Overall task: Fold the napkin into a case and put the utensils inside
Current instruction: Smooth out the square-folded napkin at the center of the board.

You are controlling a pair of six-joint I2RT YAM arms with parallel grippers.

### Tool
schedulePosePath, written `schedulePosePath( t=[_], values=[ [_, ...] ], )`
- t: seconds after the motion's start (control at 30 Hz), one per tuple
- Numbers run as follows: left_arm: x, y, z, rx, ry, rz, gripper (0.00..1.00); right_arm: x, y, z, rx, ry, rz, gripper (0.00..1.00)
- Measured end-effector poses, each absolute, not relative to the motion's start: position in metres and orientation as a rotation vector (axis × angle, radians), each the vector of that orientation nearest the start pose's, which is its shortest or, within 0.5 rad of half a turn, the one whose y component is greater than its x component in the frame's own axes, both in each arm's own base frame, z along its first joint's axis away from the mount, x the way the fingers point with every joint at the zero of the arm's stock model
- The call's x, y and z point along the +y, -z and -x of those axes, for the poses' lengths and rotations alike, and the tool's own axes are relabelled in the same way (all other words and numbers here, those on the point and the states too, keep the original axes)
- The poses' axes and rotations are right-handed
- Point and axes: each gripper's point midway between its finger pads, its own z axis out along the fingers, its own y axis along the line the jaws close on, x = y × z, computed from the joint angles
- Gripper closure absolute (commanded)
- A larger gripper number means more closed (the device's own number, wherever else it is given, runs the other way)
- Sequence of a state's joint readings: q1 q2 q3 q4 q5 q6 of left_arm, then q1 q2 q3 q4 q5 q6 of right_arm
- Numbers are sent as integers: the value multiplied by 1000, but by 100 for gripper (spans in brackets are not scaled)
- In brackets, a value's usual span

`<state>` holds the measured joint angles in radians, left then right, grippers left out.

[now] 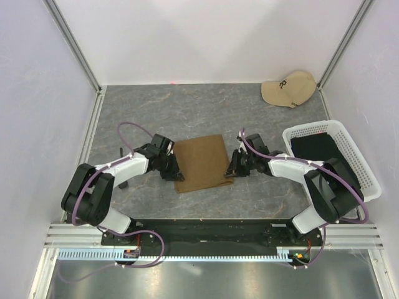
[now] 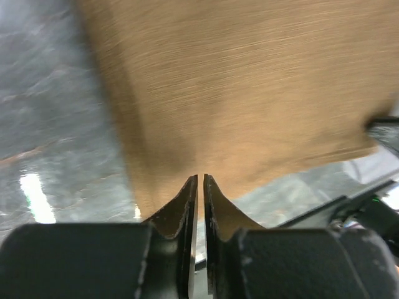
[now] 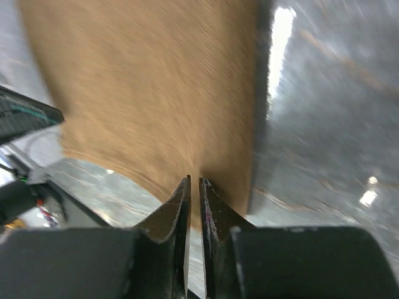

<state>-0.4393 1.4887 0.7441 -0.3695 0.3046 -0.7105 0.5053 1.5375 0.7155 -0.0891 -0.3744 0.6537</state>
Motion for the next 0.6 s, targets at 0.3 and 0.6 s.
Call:
schedulePosePath(
  t=[0.3, 0.6],
  values=[
    [-191, -14, -220, 2875, 713, 328, 85, 222, -17, -240, 2682, -877, -36, 89],
    [-195, -61, -271, 2733, 768, 357, 86, 236, -64, -290, 2577, -876, 0, 53]
  ],
)
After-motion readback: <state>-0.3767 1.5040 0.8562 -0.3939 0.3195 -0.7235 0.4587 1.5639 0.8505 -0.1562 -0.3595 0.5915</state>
